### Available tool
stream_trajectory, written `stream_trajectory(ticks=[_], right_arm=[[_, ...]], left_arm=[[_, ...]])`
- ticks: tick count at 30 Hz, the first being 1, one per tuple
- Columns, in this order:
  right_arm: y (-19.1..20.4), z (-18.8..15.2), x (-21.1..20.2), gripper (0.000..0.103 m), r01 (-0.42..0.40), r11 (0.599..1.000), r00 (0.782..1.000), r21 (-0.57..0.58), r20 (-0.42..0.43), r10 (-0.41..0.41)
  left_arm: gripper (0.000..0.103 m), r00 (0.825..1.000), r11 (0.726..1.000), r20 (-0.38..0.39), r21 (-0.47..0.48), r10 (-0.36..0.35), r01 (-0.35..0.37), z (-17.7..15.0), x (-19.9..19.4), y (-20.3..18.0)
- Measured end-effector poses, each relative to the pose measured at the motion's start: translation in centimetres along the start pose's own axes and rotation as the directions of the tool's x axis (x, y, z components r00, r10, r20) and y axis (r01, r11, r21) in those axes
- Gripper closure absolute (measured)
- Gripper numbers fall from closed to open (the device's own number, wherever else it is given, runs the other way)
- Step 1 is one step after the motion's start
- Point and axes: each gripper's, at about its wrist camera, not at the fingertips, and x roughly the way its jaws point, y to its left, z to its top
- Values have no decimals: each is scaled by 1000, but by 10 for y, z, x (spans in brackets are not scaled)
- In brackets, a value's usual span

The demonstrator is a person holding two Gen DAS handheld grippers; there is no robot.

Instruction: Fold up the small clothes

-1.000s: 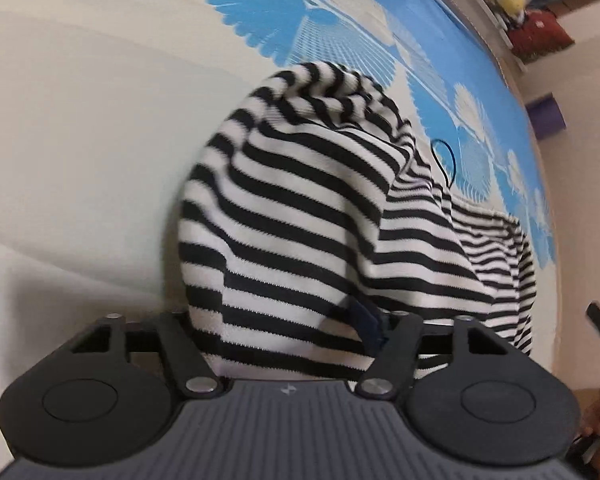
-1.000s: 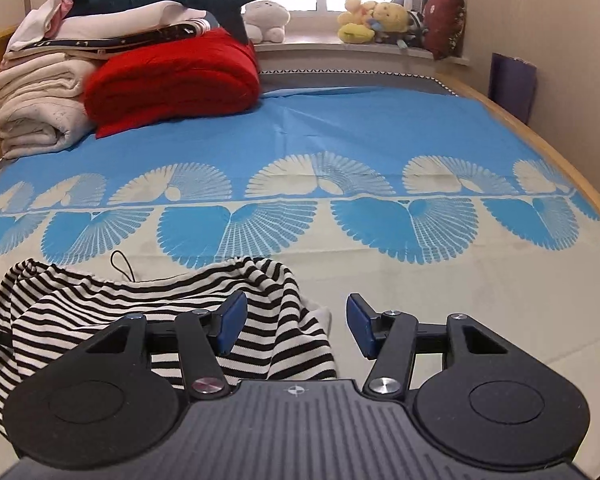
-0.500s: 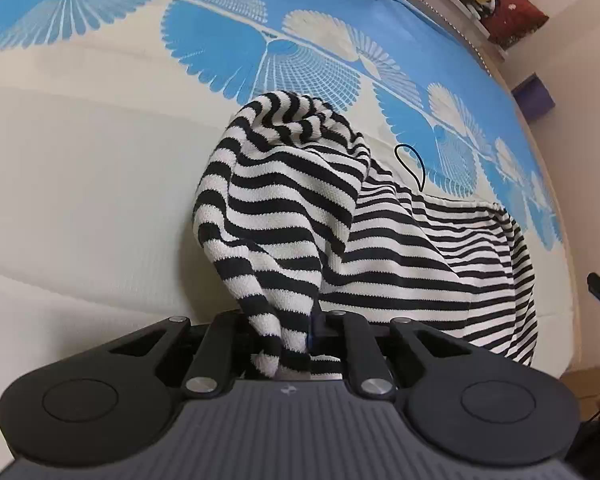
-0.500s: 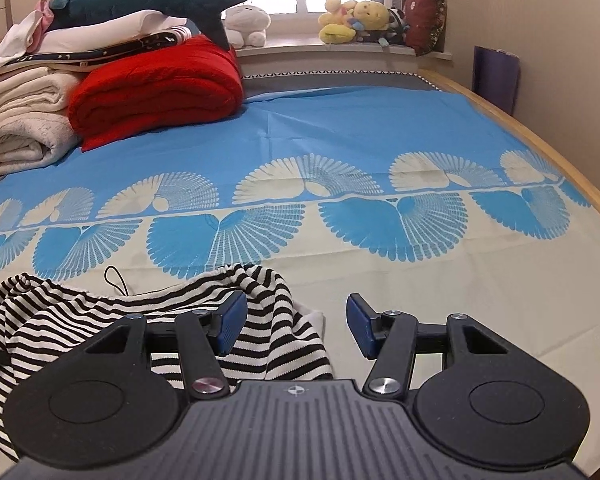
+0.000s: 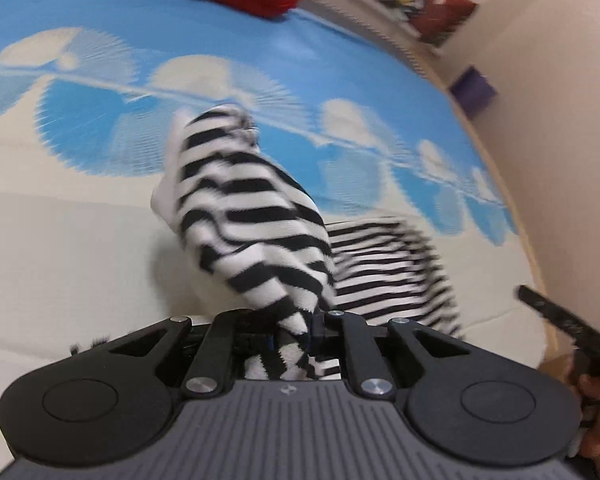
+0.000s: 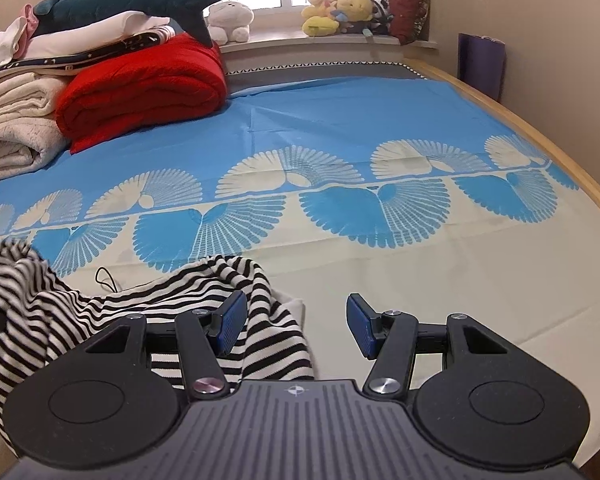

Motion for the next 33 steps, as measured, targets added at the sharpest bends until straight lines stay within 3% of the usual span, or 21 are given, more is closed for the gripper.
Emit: stream_trajectory(ticks=[5,8,12,15,17,19,22,25,27,30,33], right_arm=[[-14,2,-4,46,10,999,1000,44,17,-11],[-20,3,-5,46,30,999,999,44,28,-31],[-25,5,-7,46,58,997,997,46,41,-59],[-31,5,-7,46,65,996,997,59,39,-67],[-33,6,-8,46,65,996,997,66,44,-68],[-34,6,-9,46,63,996,996,71,52,-67],[-33,7,-8,46,39,995,998,95,54,-45],[-26,6,-6,45,-35,991,999,126,42,30],[-16,5,-1,45,-126,980,992,152,18,125],[4,2,11,38,-283,938,954,201,-42,297],[32,-4,25,35,-335,922,921,194,-137,364]], left_arm=[[91,996,994,-30,73,-82,84,-10,37,-79],[90,994,986,-90,148,-60,73,-26,78,-125],[72,986,972,-166,229,-21,59,-43,118,-162],[64,977,970,-146,165,-158,181,-35,102,-155],[52,962,957,-92,114,-257,267,-25,78,-141],[50,953,949,-8,83,-303,303,-12,49,-120],[50,960,964,81,11,-267,267,-1,16,-77],[50,986,988,82,-45,-144,148,-1,2,-41],[50,997,997,59,-42,-58,61,-8,-3,-26],[50,999,1000,31,5,20,-20,-14,-9,-17],[50,999,998,24,52,41,-43,-19,-19,-13]])
